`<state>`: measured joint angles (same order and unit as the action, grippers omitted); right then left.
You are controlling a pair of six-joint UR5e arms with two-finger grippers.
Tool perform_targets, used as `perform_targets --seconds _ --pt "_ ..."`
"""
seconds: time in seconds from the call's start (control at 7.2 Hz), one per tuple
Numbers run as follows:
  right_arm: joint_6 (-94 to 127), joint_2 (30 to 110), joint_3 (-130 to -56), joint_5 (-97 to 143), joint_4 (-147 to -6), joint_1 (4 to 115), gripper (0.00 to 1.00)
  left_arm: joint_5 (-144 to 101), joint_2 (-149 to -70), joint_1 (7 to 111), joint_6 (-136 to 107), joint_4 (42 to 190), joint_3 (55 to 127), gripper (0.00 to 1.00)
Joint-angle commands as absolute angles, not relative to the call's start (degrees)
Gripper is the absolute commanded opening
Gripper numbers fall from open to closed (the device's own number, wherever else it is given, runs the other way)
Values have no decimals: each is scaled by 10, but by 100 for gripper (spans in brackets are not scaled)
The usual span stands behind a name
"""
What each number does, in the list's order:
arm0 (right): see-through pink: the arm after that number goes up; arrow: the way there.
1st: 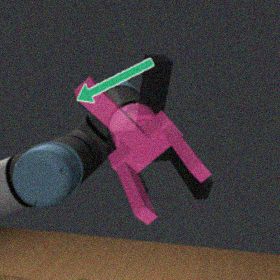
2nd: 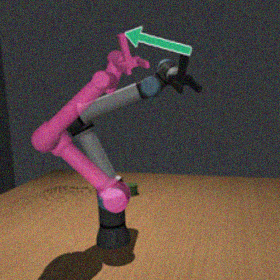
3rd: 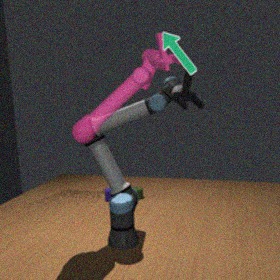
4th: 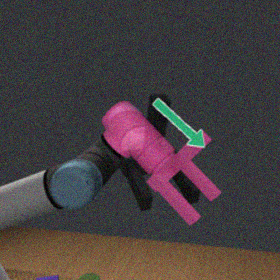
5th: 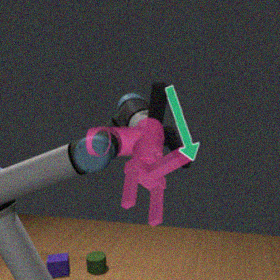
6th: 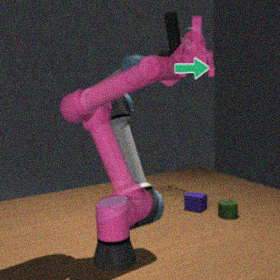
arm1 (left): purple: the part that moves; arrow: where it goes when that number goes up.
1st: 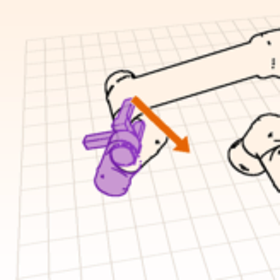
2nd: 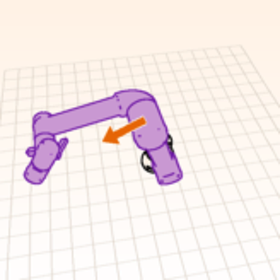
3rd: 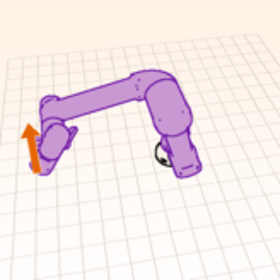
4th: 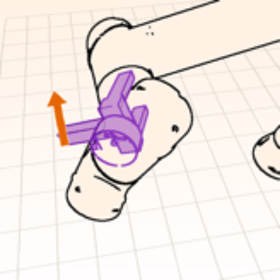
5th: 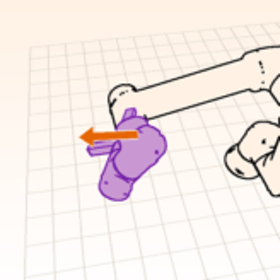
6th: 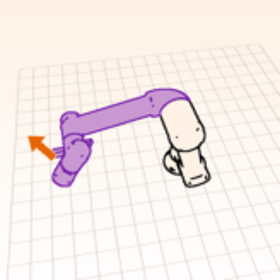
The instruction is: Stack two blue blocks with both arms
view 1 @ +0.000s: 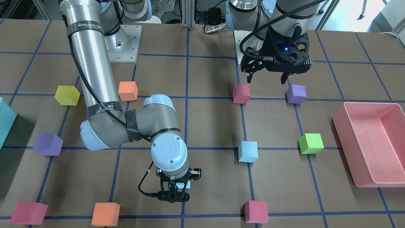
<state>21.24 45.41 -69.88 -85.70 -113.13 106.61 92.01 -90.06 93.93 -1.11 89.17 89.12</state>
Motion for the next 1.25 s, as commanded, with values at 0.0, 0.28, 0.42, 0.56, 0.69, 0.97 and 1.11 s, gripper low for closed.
perform_targets --seconds 0.0,0.28,0.42,0.56,0.69,0.97,1.11 --pt "213 452 -700 -857 -1142 1066 82 918 -910 939 -11 889 891 100" --pt "214 455 -700 -857 -1142 1066 91 916 -948 933 -4 856 895 100" --pt "214 458 -700 -857 -1141 1065 91 916 -987 933 5 790 908 100" --pt "212 461 -700 -857 -1140 1065 92 920 -1028 933 8 742 916 100" --pt "212 461 -700 -857 -1139 1064 92 922 -1076 933 8 704 917 100" --pt "210 497 -702 -851 -1122 1049 96 934 -1155 927 36 655 910 100" --pt "200 520 -705 -848 -1084 1028 96 935 -1182 918 40 623 917 100"
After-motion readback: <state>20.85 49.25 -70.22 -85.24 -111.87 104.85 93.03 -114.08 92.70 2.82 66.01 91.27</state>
